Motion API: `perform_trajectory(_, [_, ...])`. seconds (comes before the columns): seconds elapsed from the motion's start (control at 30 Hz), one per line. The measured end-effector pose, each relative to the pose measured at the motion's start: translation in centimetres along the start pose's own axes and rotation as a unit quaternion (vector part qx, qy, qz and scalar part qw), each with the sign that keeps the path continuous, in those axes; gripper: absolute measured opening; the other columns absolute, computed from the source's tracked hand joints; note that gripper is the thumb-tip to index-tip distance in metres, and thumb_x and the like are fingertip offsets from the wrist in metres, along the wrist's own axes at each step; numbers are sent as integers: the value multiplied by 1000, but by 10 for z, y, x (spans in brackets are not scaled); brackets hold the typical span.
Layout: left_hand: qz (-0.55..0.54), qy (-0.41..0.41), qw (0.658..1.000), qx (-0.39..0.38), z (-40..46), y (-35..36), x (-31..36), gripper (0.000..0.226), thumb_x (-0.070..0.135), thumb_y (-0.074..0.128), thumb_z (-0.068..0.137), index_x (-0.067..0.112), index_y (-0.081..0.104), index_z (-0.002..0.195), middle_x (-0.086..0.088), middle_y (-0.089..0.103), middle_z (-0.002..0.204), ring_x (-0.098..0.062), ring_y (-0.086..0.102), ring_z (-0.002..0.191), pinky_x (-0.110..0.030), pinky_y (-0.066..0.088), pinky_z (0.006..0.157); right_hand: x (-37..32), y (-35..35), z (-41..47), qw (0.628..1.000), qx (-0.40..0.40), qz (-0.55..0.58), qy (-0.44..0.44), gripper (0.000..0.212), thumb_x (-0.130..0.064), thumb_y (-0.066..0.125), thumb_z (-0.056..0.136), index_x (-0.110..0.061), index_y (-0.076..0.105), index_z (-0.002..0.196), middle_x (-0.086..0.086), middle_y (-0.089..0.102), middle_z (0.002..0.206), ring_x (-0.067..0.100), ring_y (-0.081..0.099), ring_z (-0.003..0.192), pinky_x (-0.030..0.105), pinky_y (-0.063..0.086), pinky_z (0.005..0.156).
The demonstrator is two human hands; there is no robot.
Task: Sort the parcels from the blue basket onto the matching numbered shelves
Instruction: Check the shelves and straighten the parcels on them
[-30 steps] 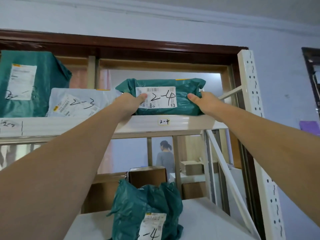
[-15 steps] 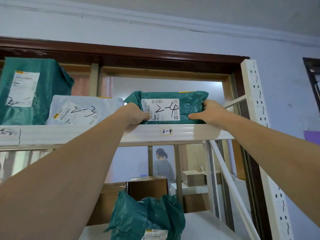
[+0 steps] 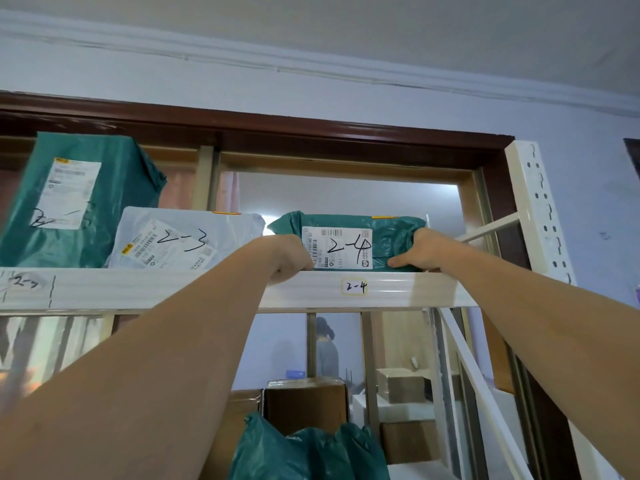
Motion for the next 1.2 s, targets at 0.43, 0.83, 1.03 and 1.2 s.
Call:
perform_trajectory(0.43, [12,6,1000,5,2,1,1,30,19,47,105,9,55,132,-8,59,119,-23,52,104,-30,41,92,-6,6,-8,999,3,-47,-22,39,-48,70,90,-17,62,112,2,60,104,21,53,97,29,41,84])
perform_trajectory(0.83, [-33,-2,989,143,11,1,-16,19,28,52,96,11,60,95,-14,67,104,-32,60,91,-34,47,73,2,-5,-27,989,80,-119,22,54,-67,55,90,-14,57,80,3,59,80,21,59,77,38,52,76])
perform_trajectory(1.03, [-33,2,980,198,0,3,-14,24,33,50,95,15,61,105,-3,52,92,-30,55,86,-34,43,66,12,-14,-60,987,62,-143,30,67,-68,43,95,-11,69,120,12,66,110,25,57,91,34,45,79])
perform_trajectory(1.2, [-5,28,969,247,-12,2,-12,31,36,46,99,10,61,97,-8,57,85,-30,55,79,-35,44,65,19,-14,-103,988,67,-140,-9,61,-61,36,101,-11,64,125,9,65,109,20,57,90,31,44,76])
Point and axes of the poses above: each hand's wrist, its own z-axis towards the middle knuckle, its own y-axis out of the palm, x = y × z, the point moved 3 cm from there along z, towards the middle knuckle
